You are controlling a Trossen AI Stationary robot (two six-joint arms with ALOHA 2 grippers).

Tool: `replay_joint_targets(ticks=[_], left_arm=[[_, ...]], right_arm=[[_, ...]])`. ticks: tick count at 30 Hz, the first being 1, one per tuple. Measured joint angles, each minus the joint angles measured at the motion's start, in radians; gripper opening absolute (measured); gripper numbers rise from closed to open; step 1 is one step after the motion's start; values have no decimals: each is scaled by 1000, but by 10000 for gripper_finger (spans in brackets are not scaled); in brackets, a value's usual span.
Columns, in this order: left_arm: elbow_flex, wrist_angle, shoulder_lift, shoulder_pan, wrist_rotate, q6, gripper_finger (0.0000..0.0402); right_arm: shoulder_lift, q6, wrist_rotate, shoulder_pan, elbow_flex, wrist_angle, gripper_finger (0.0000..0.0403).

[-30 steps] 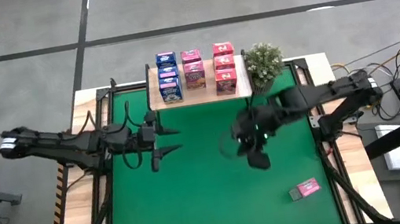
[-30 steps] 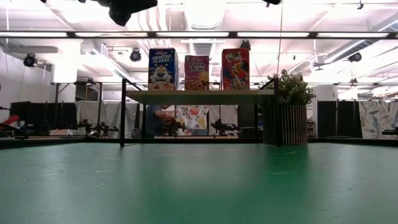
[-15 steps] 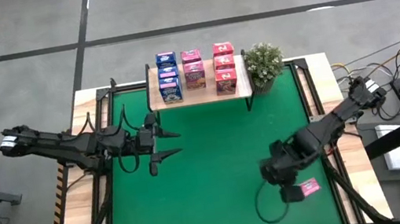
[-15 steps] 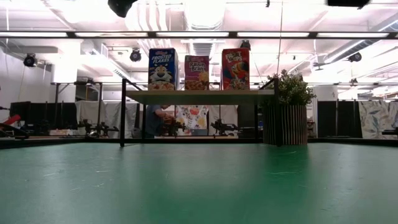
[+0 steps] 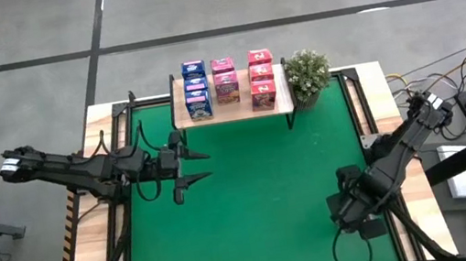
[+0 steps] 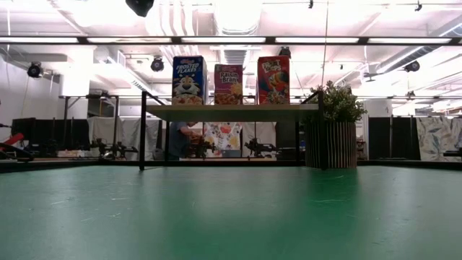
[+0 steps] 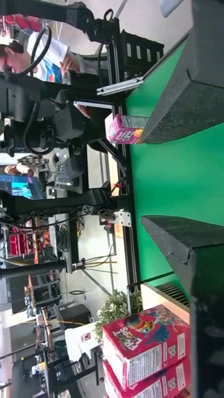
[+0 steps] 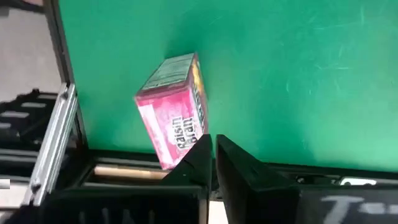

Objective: Stack cereal on shelf
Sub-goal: Put the violet cereal box on the shelf aligned with the violet cereal boxes

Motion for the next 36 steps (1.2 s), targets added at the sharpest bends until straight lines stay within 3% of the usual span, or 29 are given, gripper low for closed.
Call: replay_joint_targets(ticks=[5,14,20,27,36], left_arm=[[0,-1,0,0,0,1,184],[0,-2,0,0,0,1,184],[0,-6,0,0,0,1,184],[0,-6,0,0,0,-8,184],[0,-6,0,0,0,-15,184]], right_arm=[[0,50,-1,1,0,-1,44],[11,168,-1,53,0,13,179],[58,156,1,106,0,25,237],[143,130,2,136,0,25,262],[230,2,49,137,-2,22,255]])
